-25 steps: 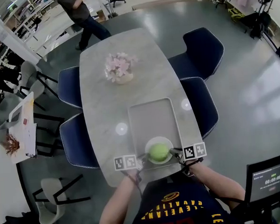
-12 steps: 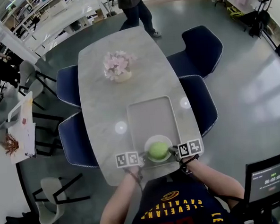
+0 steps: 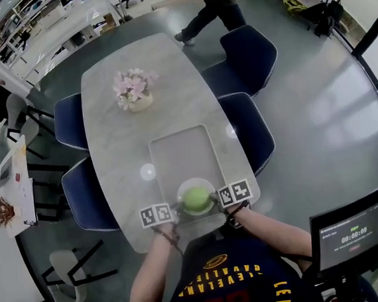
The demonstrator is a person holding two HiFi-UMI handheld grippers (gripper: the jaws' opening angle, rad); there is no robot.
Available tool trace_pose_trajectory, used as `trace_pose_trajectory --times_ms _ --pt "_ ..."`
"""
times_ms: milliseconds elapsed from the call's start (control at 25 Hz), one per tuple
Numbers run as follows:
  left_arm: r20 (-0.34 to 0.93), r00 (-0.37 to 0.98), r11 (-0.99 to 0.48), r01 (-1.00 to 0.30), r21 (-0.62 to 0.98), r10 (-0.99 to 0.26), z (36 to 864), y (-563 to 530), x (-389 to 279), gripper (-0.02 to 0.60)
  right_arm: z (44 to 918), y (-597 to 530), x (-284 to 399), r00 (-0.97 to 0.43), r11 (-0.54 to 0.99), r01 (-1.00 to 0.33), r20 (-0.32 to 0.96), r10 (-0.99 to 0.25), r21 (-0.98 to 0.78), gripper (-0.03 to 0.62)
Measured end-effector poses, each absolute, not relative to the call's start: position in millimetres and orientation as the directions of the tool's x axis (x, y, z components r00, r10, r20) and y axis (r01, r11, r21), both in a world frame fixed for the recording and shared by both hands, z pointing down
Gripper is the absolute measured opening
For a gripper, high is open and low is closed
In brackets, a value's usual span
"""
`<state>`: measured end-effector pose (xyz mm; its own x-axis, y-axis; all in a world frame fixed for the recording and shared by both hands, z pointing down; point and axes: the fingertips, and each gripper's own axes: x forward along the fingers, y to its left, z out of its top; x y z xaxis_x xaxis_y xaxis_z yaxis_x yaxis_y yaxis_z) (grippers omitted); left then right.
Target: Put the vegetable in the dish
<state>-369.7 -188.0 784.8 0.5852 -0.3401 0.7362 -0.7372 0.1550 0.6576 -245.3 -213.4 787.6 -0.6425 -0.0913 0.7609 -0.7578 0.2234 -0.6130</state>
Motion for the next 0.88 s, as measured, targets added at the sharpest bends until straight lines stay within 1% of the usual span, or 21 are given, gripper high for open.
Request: trace_pose_trajectory --times_ms 320,560,880 --pt "0.76 0.567 0.176 -0.752 0.635 -0.318 789.6 -188.3 -366.8 0.043 787.2 -213.2 -244.2 -0.628 0.242 -0.766 0.774 -0.082 -0.596 0.072" --pt "0.775 0.536 0.19 -0.767 0.612 -0.333 790.8 -190.3 -371.4 0.043 787.1 -213.9 -247.9 -0.609 0.275 -0.774 0.79 -0.077 -0.57 0.08" --pt "0.805 0.487 0.169 -0.81 0.562 -0.339 791.6 -191.7 -374.8 0.055 788.2 -214.4 -248.9 -0.577 0.329 -0.785 0.812 -0.083 -0.525 0.086"
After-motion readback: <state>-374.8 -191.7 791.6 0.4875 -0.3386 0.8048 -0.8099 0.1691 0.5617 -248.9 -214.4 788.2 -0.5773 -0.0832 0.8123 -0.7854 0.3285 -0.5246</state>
